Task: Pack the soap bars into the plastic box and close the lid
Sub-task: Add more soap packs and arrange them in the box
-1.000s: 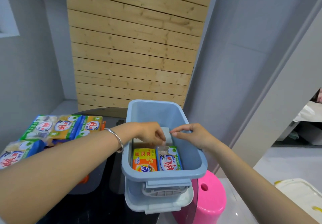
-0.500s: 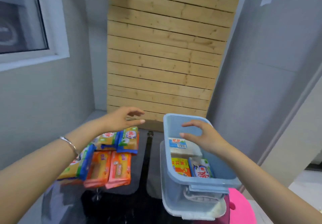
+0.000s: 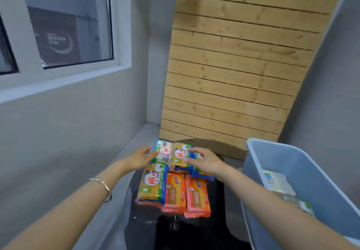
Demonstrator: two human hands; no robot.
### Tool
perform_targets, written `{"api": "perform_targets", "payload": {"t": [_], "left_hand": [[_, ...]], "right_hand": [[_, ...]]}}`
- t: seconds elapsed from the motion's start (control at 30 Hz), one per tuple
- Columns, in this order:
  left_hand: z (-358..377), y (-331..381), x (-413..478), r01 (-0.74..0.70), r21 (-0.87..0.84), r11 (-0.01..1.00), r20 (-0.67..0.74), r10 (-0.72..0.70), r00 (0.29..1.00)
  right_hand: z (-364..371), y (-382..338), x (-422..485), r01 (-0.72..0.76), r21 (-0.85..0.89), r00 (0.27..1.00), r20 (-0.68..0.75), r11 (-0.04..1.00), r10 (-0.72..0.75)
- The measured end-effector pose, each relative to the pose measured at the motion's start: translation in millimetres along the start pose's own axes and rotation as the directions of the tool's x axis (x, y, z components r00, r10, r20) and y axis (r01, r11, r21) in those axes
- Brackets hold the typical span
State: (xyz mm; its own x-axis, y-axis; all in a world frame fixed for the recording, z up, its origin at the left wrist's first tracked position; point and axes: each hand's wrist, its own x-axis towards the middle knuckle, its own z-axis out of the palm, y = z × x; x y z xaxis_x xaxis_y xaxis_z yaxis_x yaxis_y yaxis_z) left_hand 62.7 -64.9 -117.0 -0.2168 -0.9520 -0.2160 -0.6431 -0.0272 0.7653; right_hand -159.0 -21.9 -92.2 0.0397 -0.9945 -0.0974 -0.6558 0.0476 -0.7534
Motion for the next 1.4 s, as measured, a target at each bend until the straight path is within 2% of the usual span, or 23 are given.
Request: {"api": "perform_targets", "payload": {"t": [0.1, 0.2, 0.33, 0.43, 0.53, 0.7, 0.83, 0.93, 1.03, 1.2, 1.3, 1.4], "left_hand": [[7, -7, 12, 0.106, -0.072, 0.992, 0.059, -0.102, 0.993], [14, -11, 24, 0.168, -0.134, 0.977, 0.12, -0.152, 0.981], [24, -15, 39, 0.153, -0.263, 0.952, 0.044, -0.147, 0.988], [28, -19, 46, 0.114, -0.345, 0.932, -0.031, -0.133, 0.991], [25, -22, 47, 0.154, -0.458, 0.876, -0.009, -0.178, 0.984], [22, -12, 44, 0.182, -0.471, 0.863, -0.014, -0.214, 0.977], [8, -3, 39, 0.069, -0.614, 0.786, -0.14, -0.194, 0.971], [-16, 21, 28, -0.085, -0.646, 0.758, -0.229, -0.086, 0.97], [-31, 60, 9, -0.203, -0.589, 0.782, -0.215, 0.091, 0.972], [-1, 135, -26, -0.359, -0.358, 0.862, -0.052, 0.365, 0.93], [37, 169, -34, -0.41, -0.314, 0.856, 0.056, 0.448, 0.892], [75, 197, -30, -0.469, -0.267, 0.842, 0.101, 0.509, 0.855]], "right_hand": [[19, 0, 14, 0.048, -0.031, 0.997, 0.061, 0.998, -0.046], [30, 4, 27, 0.023, -0.097, 0.995, 0.1, 0.995, -0.013], [42, 14, 34, 0.021, -0.189, 0.991, 0.132, 0.982, 0.004], [38, 15, 35, -0.003, -0.136, 0.984, 0.176, 0.991, 0.027], [32, 13, 34, -0.027, -0.076, 0.974, 0.22, 0.997, 0.043], [33, 12, 32, -0.03, -0.057, 0.977, 0.211, 0.998, 0.041], [17, -7, 24, -0.039, 0.046, 0.98, 0.199, 0.998, 0.029], [-13, -20, 16, 0.059, 0.067, 0.989, 0.131, 0.996, -0.067], [-54, -32, -3, 0.152, 0.121, 0.988, 0.021, 0.981, -0.156], [-123, -20, -42, 0.219, 0.147, 0.972, -0.12, 0.965, -0.202], [-158, 4, -67, 0.208, 0.135, 0.971, -0.144, 0.969, -0.189], [-187, 34, -92, 0.187, 0.096, 0.972, -0.162, 0.978, -0.17]]}}
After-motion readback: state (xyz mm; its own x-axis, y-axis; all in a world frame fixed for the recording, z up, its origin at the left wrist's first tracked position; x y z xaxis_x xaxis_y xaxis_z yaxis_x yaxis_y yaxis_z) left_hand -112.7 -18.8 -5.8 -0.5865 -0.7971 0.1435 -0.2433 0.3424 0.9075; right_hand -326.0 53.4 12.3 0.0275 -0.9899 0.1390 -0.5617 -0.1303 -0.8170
